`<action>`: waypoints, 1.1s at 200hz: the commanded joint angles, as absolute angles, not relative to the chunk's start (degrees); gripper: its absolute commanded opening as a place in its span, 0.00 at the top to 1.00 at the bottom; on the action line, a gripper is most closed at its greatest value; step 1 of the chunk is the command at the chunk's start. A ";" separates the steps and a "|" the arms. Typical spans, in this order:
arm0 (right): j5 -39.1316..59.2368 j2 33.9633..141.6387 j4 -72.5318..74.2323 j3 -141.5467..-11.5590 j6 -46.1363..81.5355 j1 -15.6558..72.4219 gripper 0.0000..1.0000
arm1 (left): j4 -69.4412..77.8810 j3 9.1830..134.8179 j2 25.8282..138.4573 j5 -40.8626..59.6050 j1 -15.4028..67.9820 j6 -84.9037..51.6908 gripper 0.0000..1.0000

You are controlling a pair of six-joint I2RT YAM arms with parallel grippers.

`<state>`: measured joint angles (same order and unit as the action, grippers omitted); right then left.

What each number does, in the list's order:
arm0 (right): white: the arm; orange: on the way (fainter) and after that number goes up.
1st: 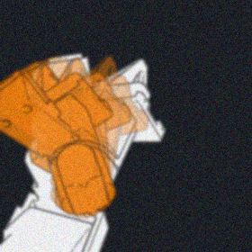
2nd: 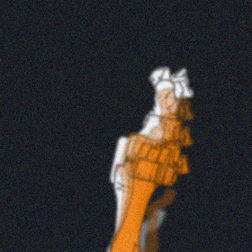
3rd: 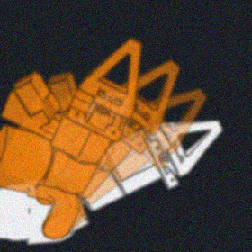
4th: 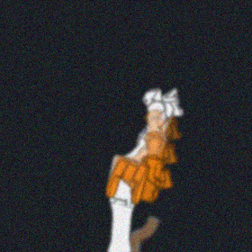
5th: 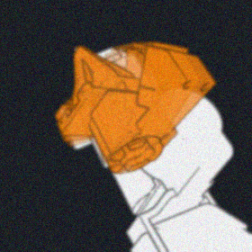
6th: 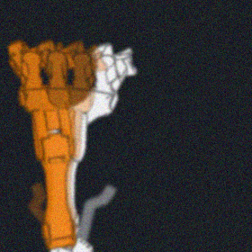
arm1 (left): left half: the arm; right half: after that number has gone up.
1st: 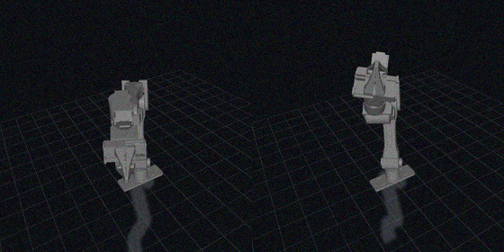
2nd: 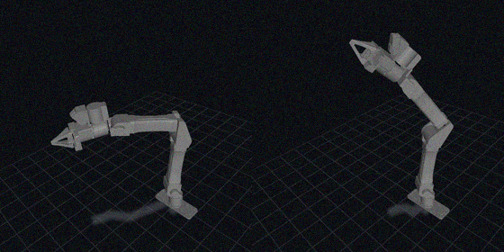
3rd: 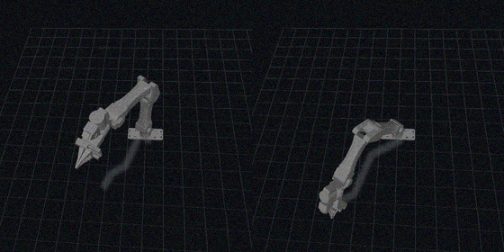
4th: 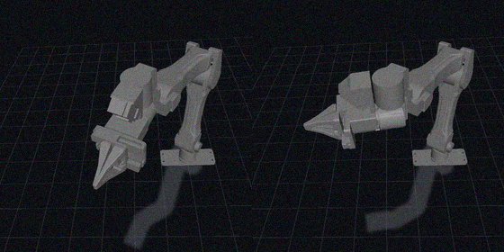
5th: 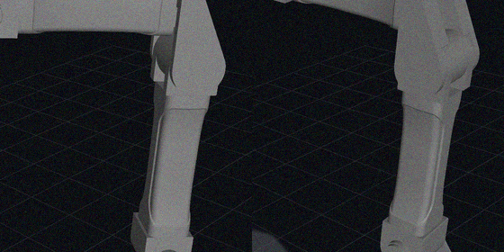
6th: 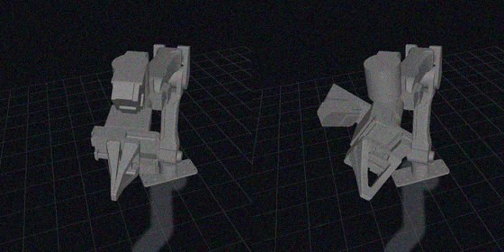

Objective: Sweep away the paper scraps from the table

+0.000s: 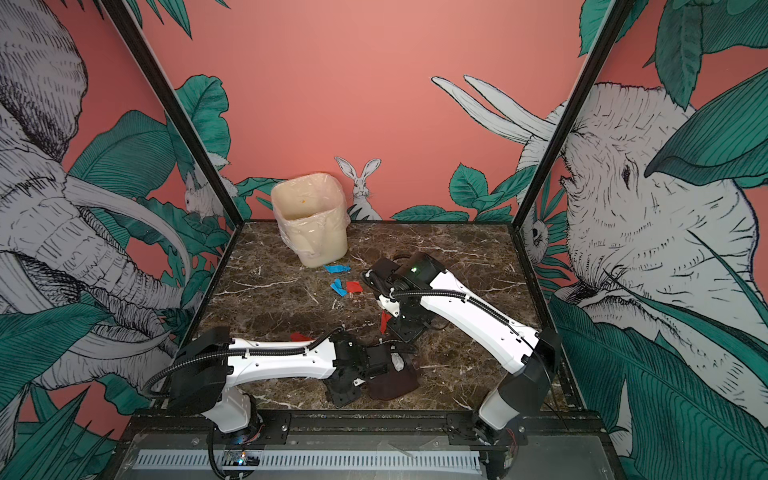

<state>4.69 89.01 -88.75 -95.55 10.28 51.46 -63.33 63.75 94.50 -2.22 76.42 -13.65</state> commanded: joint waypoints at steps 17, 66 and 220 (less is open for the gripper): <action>7.57 85.52 -89.48 -97.82 10.20 51.49 1.00 | -64.61 64.60 93.81 -2.64 76.33 -13.80 1.00; 0.89 84.71 -91.64 -99.18 10.28 48.74 1.00 | -64.25 64.47 93.85 -2.99 76.30 -13.89 1.00; 11.05 88.65 -91.40 -100.55 7.49 53.76 1.00 | -63.98 64.25 93.69 -3.15 76.37 -13.97 1.00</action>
<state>5.02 91.02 -91.00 -97.93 8.25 52.95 -63.42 63.75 94.50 -2.59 76.51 -13.67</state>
